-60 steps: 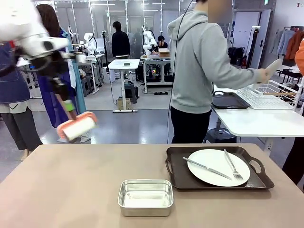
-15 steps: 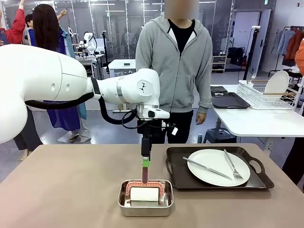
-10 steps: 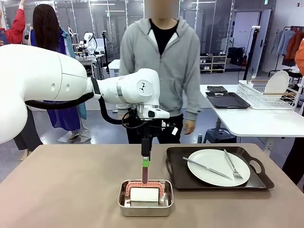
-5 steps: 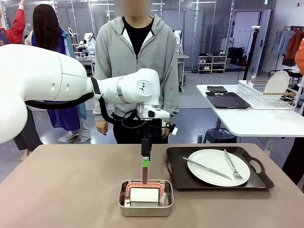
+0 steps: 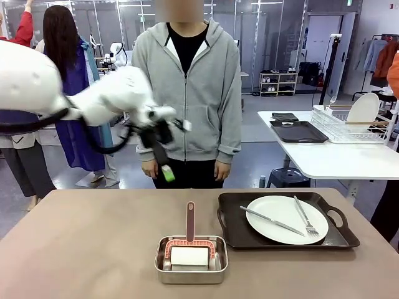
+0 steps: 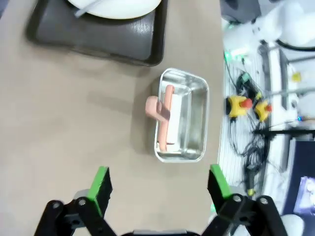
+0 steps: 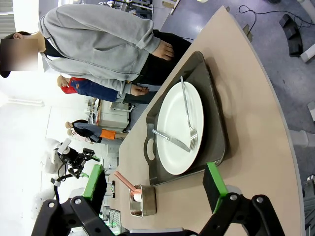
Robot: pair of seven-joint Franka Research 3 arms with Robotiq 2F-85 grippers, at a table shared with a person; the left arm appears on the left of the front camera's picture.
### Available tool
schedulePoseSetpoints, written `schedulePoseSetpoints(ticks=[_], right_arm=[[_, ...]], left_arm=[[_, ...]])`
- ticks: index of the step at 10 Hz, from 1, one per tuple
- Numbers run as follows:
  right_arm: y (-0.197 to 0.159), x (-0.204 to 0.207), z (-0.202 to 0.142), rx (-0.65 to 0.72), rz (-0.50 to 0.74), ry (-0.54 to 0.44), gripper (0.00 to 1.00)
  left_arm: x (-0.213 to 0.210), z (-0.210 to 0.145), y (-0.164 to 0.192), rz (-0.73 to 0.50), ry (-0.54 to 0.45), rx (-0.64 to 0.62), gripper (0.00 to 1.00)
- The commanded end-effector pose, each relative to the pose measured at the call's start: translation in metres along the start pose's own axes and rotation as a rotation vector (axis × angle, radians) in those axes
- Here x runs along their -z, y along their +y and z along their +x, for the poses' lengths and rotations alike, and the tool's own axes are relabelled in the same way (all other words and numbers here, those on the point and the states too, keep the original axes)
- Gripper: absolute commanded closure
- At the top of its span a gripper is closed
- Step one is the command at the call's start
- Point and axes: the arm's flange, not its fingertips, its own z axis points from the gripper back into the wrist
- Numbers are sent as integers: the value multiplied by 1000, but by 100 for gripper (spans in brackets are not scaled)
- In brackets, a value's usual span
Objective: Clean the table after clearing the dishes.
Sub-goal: When the right (or left) Handle tray is removed, use the right hand (or left hand) to clean the right (or left) side of the table with the Lint Roller.
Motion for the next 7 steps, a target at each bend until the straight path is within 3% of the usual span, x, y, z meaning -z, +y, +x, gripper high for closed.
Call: schedulePoseSetpoints(ticks=[1,2,4,7], right_arm=[[2,-1,-3,0,12,-4,0],[2,-1,-3,0,12,-4,0],[2,-1,-3,0,12,-4,0],[2,-1,-3,0,12,-4,0]], left_arm=[[-10,-106,-25,-30,-234,-42,1],[-22,-168,-35,-61,-390,-79,1],[-33,-285,-66,7,-618,-179,1],[-58,-464,-109,56,-854,-390,1]])
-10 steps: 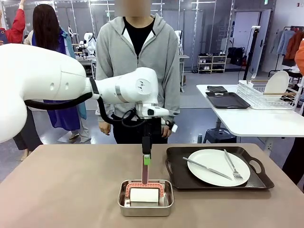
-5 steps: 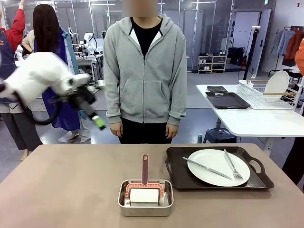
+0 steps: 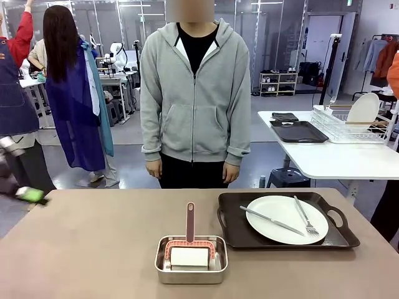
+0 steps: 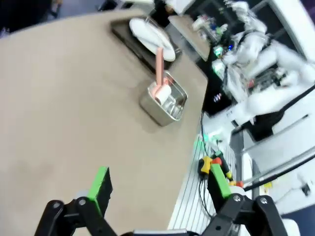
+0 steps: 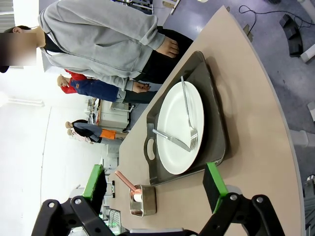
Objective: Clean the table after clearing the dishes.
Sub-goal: When the right (or left) Handle tray is removed, use the right hand (or left hand) to clean the right (or left) side of the table with the Lint Roller.
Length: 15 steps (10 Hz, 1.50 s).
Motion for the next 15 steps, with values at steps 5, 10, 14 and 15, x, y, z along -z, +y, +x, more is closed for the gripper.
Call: schedulePoseSetpoints(ticks=[5,10,14,15], right_arm=[[2,-1,-3,0,12,-4,0],[2,-1,-3,0,12,-4,0],[2,-1,-3,0,12,-4,0],[2,-1,-3,0,12,-4,0]], left_arm=[[-161,-122,19,143,-337,-204,1],[-156,-127,10,150,-288,-229,1],[-156,-127,10,150,-288,-229,1],[-156,-127,10,150,-288,-229,1]])
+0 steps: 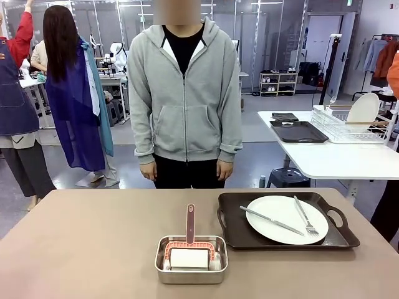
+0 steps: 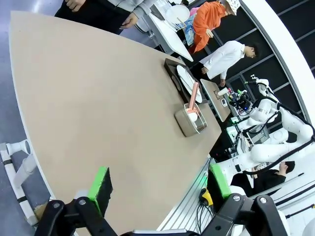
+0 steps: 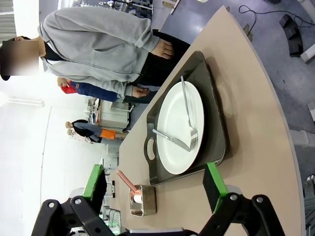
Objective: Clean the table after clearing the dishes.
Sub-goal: When the right (or left) Handle tray is removed, use the right hand (or left hand) to clean the right (or left) side of the table with the Lint Roller.
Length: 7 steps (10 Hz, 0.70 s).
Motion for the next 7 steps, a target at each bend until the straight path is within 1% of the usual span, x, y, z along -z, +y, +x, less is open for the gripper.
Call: schedulePoseSetpoints(ticks=[1,7], right_arm=[[2,-1,-2,0,12,-5,0],[2,-1,-2,0,12,-5,0]], left_arm=[[-1,-3,-6,1,11,4,1],[-1,-3,-6,1,11,4,1]])
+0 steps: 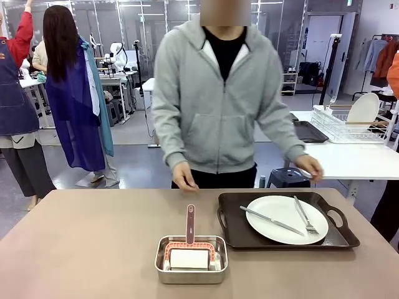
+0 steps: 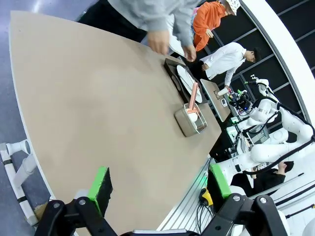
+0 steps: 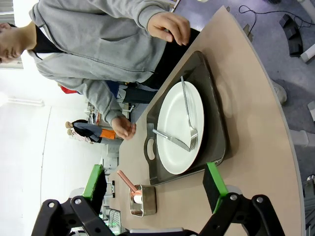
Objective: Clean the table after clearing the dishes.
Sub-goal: When the right (or left) Handle tray is removed, use the right hand (or left hand) to clean the right (or left) side of the table with the Lint Roller.
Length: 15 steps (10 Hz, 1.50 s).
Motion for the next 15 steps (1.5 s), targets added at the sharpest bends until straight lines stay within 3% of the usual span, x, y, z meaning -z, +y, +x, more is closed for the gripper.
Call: schedulePoseSetpoints(ticks=[1,14,15], right_arm=[[2,-1,-2,0,12,-5,0],[0,0,0,0,0,0,0],[36,30,3,-96,-61,62,0]], left_arm=[[-1,-3,-6,1,11,4,1],[-1,-3,-6,1,11,4,1],[-1,-3,-6,1,11,4,1]])
